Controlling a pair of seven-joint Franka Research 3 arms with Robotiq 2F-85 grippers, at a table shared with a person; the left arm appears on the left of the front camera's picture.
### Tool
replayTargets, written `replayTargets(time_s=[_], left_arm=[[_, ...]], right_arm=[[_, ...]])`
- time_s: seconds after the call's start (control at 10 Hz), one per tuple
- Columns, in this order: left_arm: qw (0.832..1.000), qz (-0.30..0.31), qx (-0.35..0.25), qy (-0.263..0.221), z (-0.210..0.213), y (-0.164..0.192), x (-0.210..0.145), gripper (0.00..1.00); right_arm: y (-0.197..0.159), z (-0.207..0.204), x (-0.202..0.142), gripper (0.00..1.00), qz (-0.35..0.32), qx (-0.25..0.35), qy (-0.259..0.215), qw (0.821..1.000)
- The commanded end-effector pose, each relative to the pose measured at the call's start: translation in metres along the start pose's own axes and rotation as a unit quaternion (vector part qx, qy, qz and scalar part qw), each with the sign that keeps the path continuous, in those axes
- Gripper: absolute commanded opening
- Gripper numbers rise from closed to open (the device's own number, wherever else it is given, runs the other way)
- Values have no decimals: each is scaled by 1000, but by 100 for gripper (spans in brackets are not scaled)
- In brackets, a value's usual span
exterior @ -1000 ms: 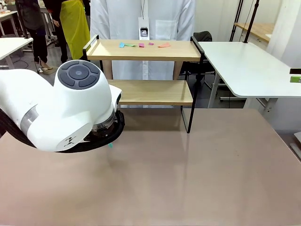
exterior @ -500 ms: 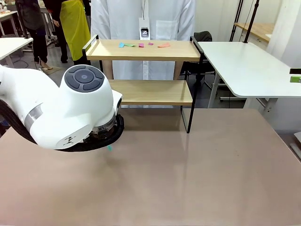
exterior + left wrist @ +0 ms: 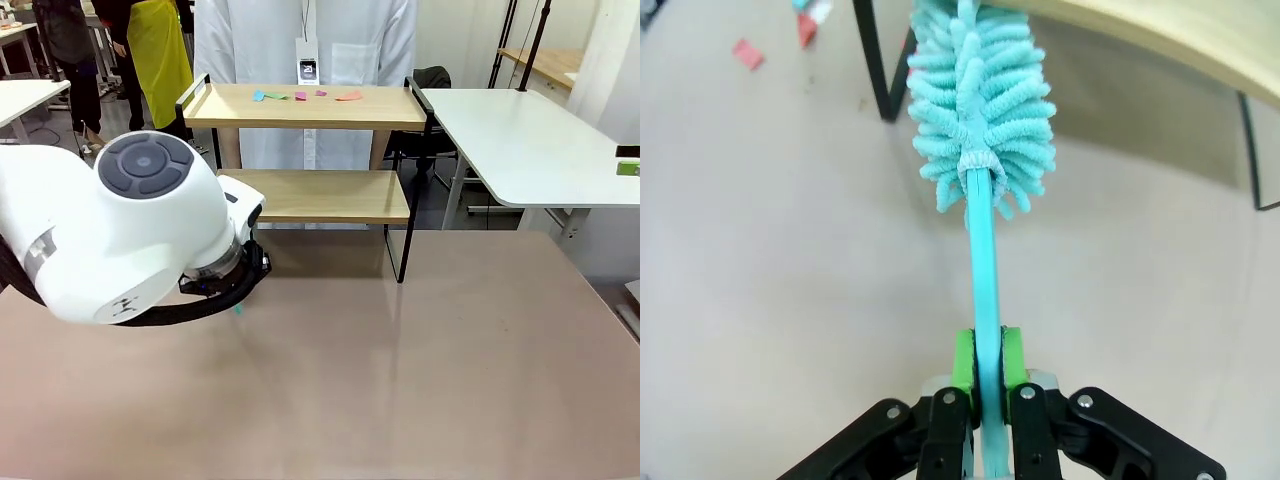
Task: Clean the shelf.
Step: Clean the specific section of the Shelf indicated by the human with the Duster.
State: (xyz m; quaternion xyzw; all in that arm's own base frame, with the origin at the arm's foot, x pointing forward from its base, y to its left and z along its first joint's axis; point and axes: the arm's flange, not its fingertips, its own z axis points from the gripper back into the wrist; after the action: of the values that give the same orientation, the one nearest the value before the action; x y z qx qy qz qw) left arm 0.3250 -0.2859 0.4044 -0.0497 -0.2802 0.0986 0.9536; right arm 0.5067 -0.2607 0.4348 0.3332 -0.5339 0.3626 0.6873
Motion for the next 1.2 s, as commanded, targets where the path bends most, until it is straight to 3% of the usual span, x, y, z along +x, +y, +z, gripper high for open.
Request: replayTargets(time_s=[0.0,0.5,0.9,1.1], left_arm=[[998,-51,-23,-8,18,36,1,13],[965,-234,-111,36,39,85,9,13],[900,-359,-240,58,34,119,14,13],[856,-416,-295,90,40,137,17,13]], right_arm=[[0,-1,3,100,3,1,1,1000],[0,-1,3,100,3,1,1,1000],[0,-1,3,100,3,1,1,1000],[0,-1,3,100,3,1,1,1000]])
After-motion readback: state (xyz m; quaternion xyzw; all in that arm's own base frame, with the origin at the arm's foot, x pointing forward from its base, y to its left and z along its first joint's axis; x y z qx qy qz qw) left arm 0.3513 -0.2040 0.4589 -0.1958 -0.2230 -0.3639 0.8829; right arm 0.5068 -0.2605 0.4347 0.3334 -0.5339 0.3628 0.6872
